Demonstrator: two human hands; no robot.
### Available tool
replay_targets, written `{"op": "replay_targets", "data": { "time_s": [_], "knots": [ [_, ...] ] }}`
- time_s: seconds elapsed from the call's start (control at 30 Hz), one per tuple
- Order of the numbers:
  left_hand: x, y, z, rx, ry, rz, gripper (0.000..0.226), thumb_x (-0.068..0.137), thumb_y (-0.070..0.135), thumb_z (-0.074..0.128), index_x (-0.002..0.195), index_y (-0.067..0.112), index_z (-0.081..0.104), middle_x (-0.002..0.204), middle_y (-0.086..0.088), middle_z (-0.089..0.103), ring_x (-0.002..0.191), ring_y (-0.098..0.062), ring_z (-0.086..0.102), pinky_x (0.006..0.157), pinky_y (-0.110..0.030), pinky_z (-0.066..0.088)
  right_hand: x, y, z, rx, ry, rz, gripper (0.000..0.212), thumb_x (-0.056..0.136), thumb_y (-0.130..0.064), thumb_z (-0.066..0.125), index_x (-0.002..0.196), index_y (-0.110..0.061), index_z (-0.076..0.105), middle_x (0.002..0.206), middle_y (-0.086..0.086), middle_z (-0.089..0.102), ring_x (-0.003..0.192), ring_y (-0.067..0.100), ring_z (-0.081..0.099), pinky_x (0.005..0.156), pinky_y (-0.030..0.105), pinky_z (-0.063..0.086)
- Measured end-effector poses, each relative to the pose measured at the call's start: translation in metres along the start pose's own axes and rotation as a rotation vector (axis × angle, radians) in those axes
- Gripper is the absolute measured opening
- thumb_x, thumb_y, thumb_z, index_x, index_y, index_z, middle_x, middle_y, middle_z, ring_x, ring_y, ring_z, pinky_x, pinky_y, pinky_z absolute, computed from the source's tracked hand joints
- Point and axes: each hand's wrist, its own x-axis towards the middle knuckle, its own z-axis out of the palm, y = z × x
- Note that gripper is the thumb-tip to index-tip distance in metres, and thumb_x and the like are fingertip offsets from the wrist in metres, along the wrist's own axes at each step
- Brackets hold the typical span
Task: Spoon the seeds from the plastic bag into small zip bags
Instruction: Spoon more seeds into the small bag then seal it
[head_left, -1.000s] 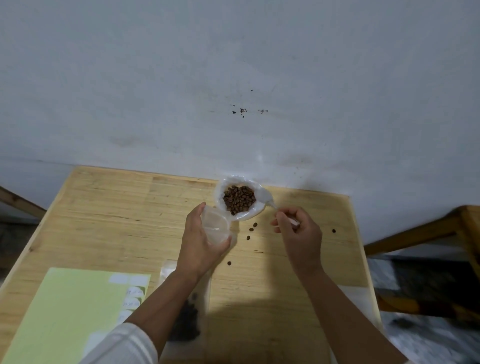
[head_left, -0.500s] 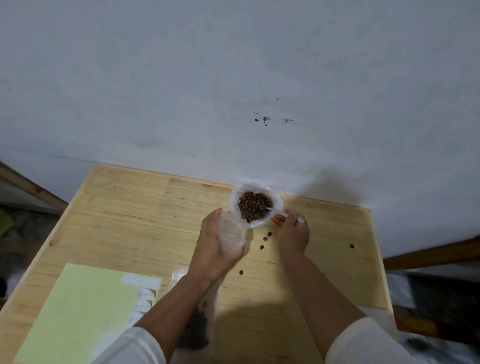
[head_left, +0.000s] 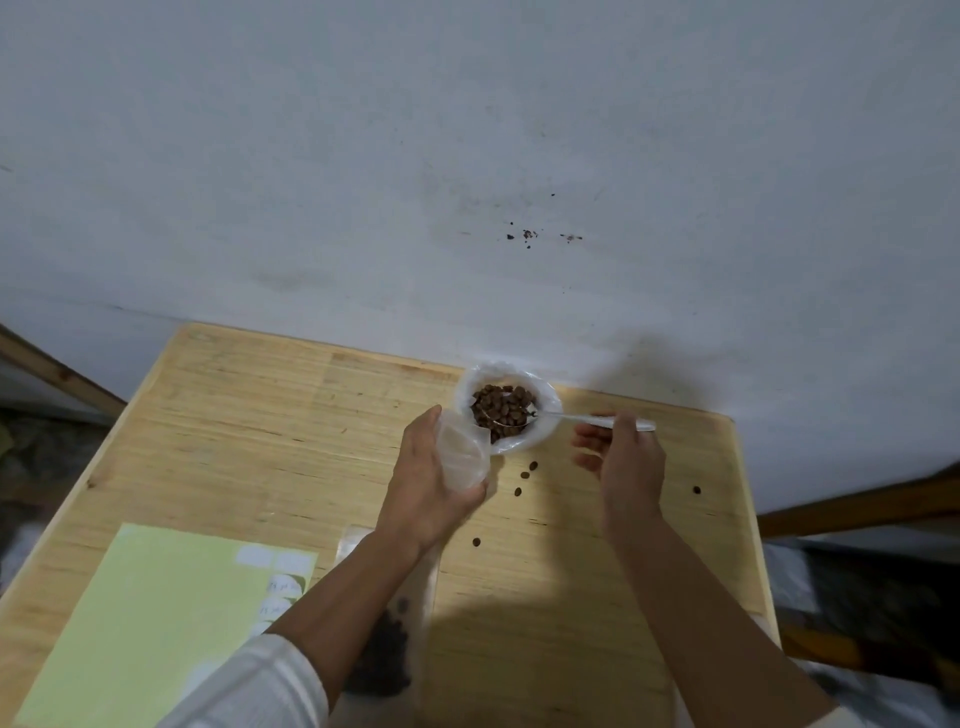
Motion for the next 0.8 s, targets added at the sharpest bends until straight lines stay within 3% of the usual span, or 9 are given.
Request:
{"op": "replay_targets", "data": {
  "time_s": [0.2, 0.27, 0.4, 0.53, 0.63, 0.73, 0.8],
  "knots": [
    [0.002, 0.002, 0.002, 0.004, -0.015, -0.002, 0.102, 0.070, 0.041, 0.077, 0.147, 0.012, 0.016, 0.148, -0.002, 0.026, 0.134, -0.011, 0.026, 0.102, -0.011, 0.017, -0.020, -0.003, 0.008, -0.259, -0.162, -0.364, 0.027, 0.100, -0.016, 0.038, 0.086, -0.009, 0.061, 0.067, 0.005, 0.063, 0.053, 0.007, 0.058, 0.041, 0.019, 0.047],
    [0.001, 0.003, 0.001, -0.008, -0.022, -0.011, 0.102, 0.070, 0.043, 0.075, 0.147, 0.012, 0.016, 0.148, -0.002, 0.025, 0.133, -0.011, 0.027, 0.101, -0.012, 0.019, -0.017, -0.002, 0.008, -0.321, -0.067, -0.447, 0.028, 0.100, -0.018, 0.038, 0.085, -0.010, 0.061, 0.066, 0.001, 0.063, 0.053, 0.008, 0.060, 0.044, 0.021, 0.049],
    [0.000, 0.003, 0.000, -0.008, -0.030, -0.008, 0.103, 0.070, 0.043, 0.076, 0.147, 0.014, 0.014, 0.148, -0.001, 0.024, 0.132, -0.011, 0.027, 0.100, -0.012, 0.019, 0.011, 0.012, 0.008, -0.566, 0.135, -0.469, 0.033, 0.098, -0.028, 0.032, 0.078, -0.014, 0.055, 0.063, 0.005, 0.063, 0.057, 0.028, 0.062, 0.061, 0.041, 0.054],
    [0.000, 0.004, 0.001, -0.003, -0.020, -0.011, 0.102, 0.070, 0.043, 0.075, 0.147, 0.014, 0.014, 0.147, -0.001, 0.025, 0.131, -0.011, 0.028, 0.099, -0.011, 0.020, 0.027, 0.030, 0.021, -0.643, 0.145, -0.319, 0.031, 0.099, -0.021, 0.031, 0.080, -0.010, 0.053, 0.069, 0.013, 0.067, 0.062, 0.031, 0.064, 0.068, 0.040, 0.054],
    [0.001, 0.004, 0.001, 0.023, -0.021, -0.009, 0.102, 0.070, 0.044, 0.075, 0.146, 0.014, 0.015, 0.146, -0.001, 0.026, 0.130, -0.011, 0.029, 0.099, -0.011, 0.021, 0.029, 0.041, 0.031, -0.409, 0.138, -0.052, 0.032, 0.100, -0.023, 0.035, 0.086, -0.006, 0.058, 0.067, 0.003, 0.068, 0.053, 0.012, 0.065, 0.054, 0.023, 0.055],
    [0.001, 0.005, 0.001, 0.033, -0.020, -0.004, 0.101, 0.070, 0.044, 0.075, 0.146, 0.013, 0.016, 0.145, -0.001, 0.027, 0.129, -0.010, 0.030, 0.098, -0.010, 0.021, 0.031, 0.046, 0.029, -0.180, 0.120, 0.173, 0.031, 0.099, -0.024, 0.041, 0.082, -0.008, 0.061, 0.064, 0.003, 0.068, 0.047, 0.009, 0.064, 0.056, 0.025, 0.055],
    [0.001, 0.004, 0.001, 0.035, -0.017, 0.002, 0.101, 0.070, 0.043, 0.075, 0.146, 0.012, 0.016, 0.144, -0.002, 0.027, 0.129, -0.011, 0.030, 0.098, -0.010, 0.021, 0.031, 0.045, 0.023, -0.069, 0.131, 0.221, 0.028, 0.099, -0.023, 0.041, 0.085, -0.008, 0.059, 0.066, 0.005, 0.068, 0.044, 0.008, 0.063, 0.048, 0.021, 0.053]
  ]
}}
